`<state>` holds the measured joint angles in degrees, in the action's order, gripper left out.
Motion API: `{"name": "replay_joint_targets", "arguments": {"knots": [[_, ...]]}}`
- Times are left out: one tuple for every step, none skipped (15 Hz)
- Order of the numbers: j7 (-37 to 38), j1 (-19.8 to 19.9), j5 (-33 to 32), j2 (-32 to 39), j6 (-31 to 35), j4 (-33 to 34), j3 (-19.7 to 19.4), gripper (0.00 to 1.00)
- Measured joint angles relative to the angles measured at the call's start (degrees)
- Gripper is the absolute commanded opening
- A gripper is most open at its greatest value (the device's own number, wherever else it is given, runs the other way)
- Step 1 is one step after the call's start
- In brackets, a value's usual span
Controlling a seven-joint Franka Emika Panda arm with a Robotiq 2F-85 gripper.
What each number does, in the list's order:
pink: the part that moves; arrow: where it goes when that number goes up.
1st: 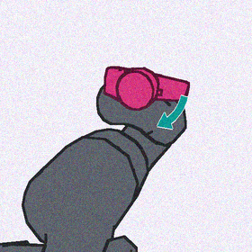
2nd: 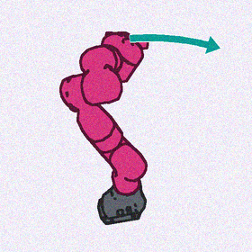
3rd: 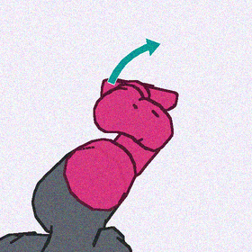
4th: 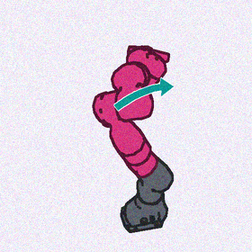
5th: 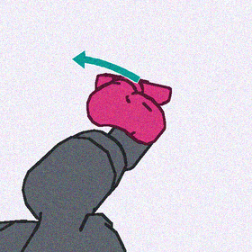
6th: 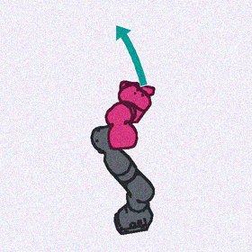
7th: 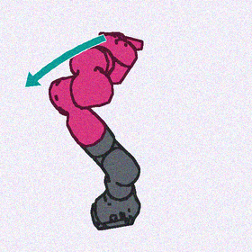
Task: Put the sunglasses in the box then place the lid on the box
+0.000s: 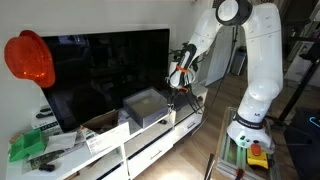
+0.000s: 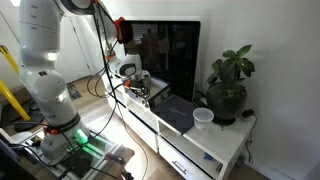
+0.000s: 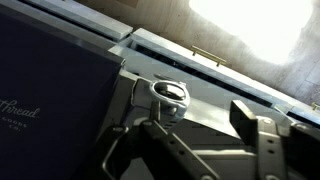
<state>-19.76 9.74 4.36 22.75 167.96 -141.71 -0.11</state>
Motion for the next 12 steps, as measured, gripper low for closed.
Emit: {"name": "replay_joint_targets", "arguments": {"knots": [[0.18, 0.0, -0.45, 0.07, 0.0, 0.12, -0.15, 0.72], [0.41, -0.04, -0.98, 0.14, 0.0, 0.21, -0.38, 0.71], [0.67, -0.06, -1.48, 0.19, 0.0, 0.26, -0.63, 0.7], [1.01, -0.08, -1.96, 0.24, 0.0, 0.28, -0.87, 0.65], [1.36, -0.09, -2.41, 0.31, 0.0, 0.29, -1.08, 0.63], [1.65, -0.12, -2.72, 0.38, 0.0, 0.31, -1.28, 0.58], [2.01, -0.17, -3.03, 0.46, 0.0, 0.33, -1.48, 0.59], [2.35, -0.18, -3.28, 0.54, 0.0, 0.35, -1.61, 0.56], [2.56, -0.19, -3.45, 0.62, 0.0, 0.36, -1.68, 0.54], [2.77, -0.23, -3.56, 0.7, 0.0, 0.37, -1.73, 0.47], [2.95, -0.27, -3.67, 0.78, 0.0, 0.4, -1.77, 0.45], [3.19, -0.3, -3.77, 0.8, 0.0, 0.47, -1.83, 0.44]]}}
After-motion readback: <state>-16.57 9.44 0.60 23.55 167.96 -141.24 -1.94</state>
